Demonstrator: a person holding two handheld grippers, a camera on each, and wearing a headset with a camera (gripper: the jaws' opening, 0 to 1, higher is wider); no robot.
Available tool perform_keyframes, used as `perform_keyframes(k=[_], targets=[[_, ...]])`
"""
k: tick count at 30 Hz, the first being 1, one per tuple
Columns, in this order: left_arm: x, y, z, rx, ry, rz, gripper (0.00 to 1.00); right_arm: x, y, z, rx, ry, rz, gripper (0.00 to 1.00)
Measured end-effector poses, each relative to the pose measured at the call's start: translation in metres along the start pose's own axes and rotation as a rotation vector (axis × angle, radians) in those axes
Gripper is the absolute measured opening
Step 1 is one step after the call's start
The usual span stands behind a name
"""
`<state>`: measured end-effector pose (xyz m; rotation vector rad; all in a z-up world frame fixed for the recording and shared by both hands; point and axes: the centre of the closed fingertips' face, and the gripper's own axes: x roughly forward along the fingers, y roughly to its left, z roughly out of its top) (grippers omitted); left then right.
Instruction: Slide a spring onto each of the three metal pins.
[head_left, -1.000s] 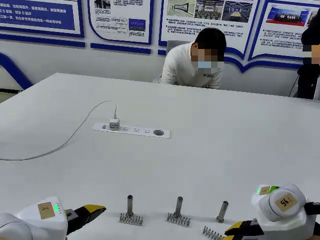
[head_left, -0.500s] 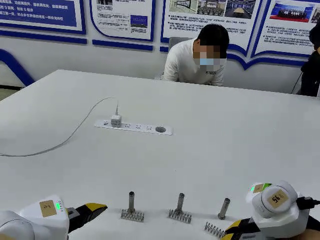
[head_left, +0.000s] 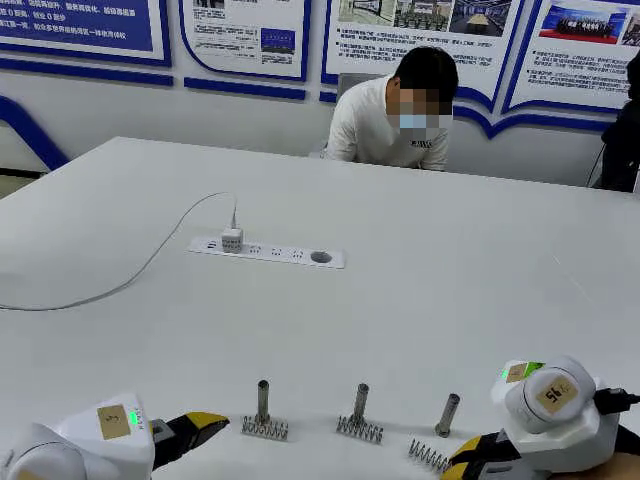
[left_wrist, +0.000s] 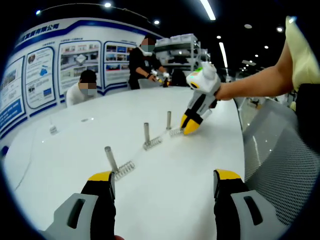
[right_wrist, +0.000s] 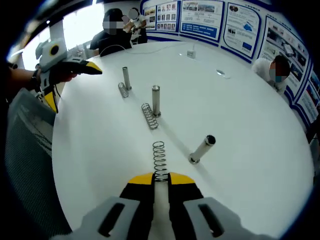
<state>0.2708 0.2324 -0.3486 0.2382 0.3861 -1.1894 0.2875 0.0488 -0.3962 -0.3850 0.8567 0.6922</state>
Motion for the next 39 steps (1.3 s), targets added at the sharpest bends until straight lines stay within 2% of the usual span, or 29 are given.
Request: perform_keyframes(k=[8, 17, 27, 39], targets=[[0.016, -0.014, 0.010, 0.047, 0.002, -0.064, 0.76, -0.010, 0.024, 0.014, -0.105, 0.006, 0.077, 0.11], [0.033, -0.021, 0.019, 0.102, 0.008, -0.112, 0.70, -0.015, 0.048, 0.036, -0.199, 0.009, 0.131, 0.11], [0.048, -0.028, 0.023, 0.125, 0.012, -0.154, 0.64, -0.015, 0.064, 0.049, -0.278, 0.015, 0.168, 0.11], [0.057, -0.035, 0.026, 0.176, 0.016, -0.198, 0.49, -0.013, 0.083, 0.056, -0.384, 0.031, 0.220, 0.12]])
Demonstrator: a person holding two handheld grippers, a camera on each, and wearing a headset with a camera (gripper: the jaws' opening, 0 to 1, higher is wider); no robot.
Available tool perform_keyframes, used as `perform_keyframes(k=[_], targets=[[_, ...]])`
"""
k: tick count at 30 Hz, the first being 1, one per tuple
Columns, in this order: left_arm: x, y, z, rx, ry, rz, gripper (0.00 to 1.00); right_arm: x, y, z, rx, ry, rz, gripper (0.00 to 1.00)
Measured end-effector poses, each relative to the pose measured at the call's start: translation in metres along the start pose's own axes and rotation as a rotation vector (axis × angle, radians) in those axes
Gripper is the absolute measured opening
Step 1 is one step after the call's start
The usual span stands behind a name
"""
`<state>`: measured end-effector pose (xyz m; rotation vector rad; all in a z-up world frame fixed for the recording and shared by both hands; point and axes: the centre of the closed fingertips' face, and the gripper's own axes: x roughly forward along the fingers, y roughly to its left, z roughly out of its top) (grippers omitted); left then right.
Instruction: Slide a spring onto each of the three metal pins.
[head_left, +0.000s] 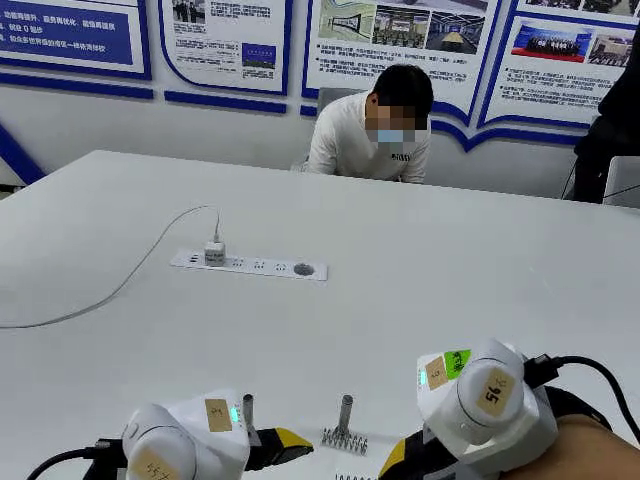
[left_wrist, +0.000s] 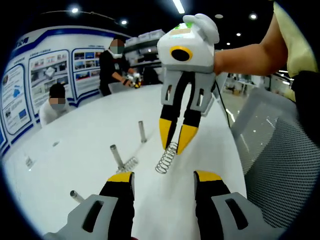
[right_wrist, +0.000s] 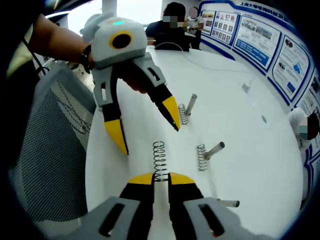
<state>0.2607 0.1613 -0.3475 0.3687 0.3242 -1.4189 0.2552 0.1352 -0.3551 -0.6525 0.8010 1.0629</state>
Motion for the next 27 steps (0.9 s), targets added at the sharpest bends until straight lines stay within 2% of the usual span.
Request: perform_keyframes(k=[17, 27], targets=[[0.009, -0.013, 0.002, 0.113, 0.003, -0.042, 0.20, 0.003, 0.009, 0.002, -0.054, 0.019, 0.035, 0.12], [0.009, -0.012, -0.001, 0.142, 0.015, -0.034, 0.13, -0.001, 0.014, 0.006, -0.060, 0.018, 0.048, 0.12]])
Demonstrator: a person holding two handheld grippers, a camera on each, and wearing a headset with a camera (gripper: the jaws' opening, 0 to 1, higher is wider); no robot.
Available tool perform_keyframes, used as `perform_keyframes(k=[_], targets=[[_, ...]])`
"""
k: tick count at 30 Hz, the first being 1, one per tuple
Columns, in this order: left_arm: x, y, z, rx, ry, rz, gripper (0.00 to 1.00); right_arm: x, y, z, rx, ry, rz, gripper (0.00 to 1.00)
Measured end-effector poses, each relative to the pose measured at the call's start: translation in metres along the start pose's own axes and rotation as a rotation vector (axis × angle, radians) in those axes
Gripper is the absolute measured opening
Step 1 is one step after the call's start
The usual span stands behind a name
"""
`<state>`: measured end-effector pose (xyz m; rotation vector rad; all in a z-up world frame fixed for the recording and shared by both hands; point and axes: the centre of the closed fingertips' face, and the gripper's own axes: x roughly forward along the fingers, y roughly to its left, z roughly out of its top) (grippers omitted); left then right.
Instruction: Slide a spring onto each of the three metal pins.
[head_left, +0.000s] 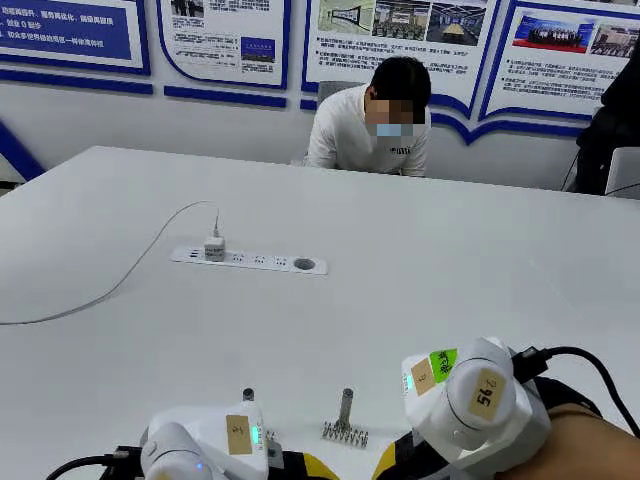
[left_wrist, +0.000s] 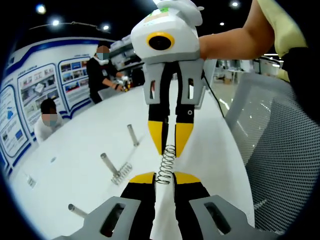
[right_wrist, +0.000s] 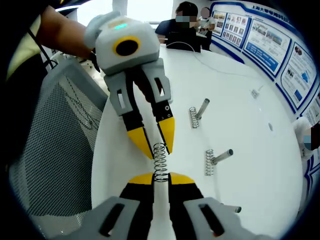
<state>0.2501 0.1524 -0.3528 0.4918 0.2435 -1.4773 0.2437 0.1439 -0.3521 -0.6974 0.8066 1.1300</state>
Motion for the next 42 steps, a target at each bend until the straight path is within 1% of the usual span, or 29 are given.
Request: perform_keyframes(k=[4, 10, 21, 26, 32, 37, 42], targets=[[0.000, 0.001, -0.002, 0.000, 0.007, 0.004, 0.12, -0.007, 0.000, 0.010, -0.009, -0.025, -0.004, 0.12], [0.001, 0.000, 0.000, 0.001, 0.003, 0.000, 0.12, -0.015, 0.001, 0.027, -0.021, -0.066, -0.008, 0.12], [0.003, -0.003, 0.002, 0.006, -0.001, -0.007, 0.12, -0.015, 0.005, 0.041, -0.049, -0.079, -0.007, 0.12], [0.004, -0.004, 0.003, 0.008, -0.003, -0.011, 0.12, -0.015, 0.006, 0.043, -0.059, -0.078, -0.005, 0.12], [0.006, -0.005, 0.004, 0.000, -0.010, -0.013, 0.12, -0.016, 0.005, 0.040, -0.058, -0.063, -0.004, 0.12], [0.006, -0.007, 0.005, -0.016, -0.016, -0.014, 0.16, -0.017, 0.004, 0.036, -0.061, -0.047, -0.005, 0.11], [0.004, -0.008, 0.004, -0.045, -0.022, -0.011, 0.21, -0.020, 0.000, 0.035, -0.065, -0.038, -0.009, 0.11]])
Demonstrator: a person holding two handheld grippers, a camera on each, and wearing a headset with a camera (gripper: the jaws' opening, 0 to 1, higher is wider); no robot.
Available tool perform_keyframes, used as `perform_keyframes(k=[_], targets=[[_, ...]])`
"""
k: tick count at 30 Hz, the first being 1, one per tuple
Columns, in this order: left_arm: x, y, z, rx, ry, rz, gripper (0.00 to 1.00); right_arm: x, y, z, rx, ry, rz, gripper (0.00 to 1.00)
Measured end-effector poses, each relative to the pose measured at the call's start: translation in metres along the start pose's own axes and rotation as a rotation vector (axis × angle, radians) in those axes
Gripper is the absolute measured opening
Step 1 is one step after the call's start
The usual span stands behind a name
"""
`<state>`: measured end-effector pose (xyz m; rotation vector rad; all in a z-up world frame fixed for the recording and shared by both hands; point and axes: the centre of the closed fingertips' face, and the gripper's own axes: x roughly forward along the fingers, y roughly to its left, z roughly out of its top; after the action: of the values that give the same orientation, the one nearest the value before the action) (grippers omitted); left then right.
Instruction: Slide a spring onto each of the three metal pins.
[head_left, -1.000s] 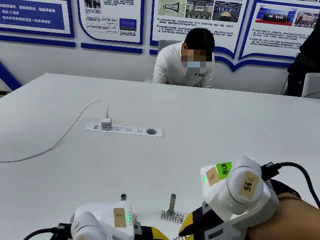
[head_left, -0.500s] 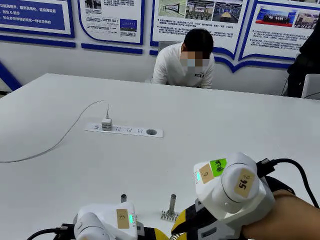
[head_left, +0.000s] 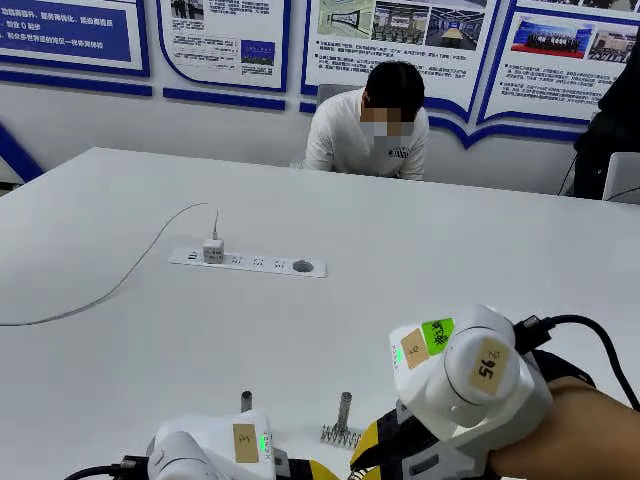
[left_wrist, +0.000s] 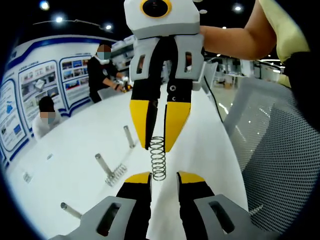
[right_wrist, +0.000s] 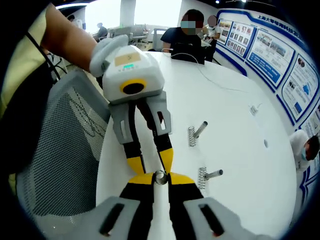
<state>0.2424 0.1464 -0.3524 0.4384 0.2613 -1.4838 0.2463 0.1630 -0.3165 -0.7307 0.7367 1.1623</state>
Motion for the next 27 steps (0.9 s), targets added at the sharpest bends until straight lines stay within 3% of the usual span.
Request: perform_keyframes(k=[14, 27], targets=[[-0.019, 0.009, -0.015, -0.108, 0.002, 0.050, 0.41, -0.019, -0.019, -0.017, 0.023, 0.043, -0.032, 0.11], [-0.037, 0.018, -0.028, -0.162, 0.001, 0.107, 0.50, -0.039, -0.034, -0.036, 0.054, 0.087, -0.067, 0.12]])
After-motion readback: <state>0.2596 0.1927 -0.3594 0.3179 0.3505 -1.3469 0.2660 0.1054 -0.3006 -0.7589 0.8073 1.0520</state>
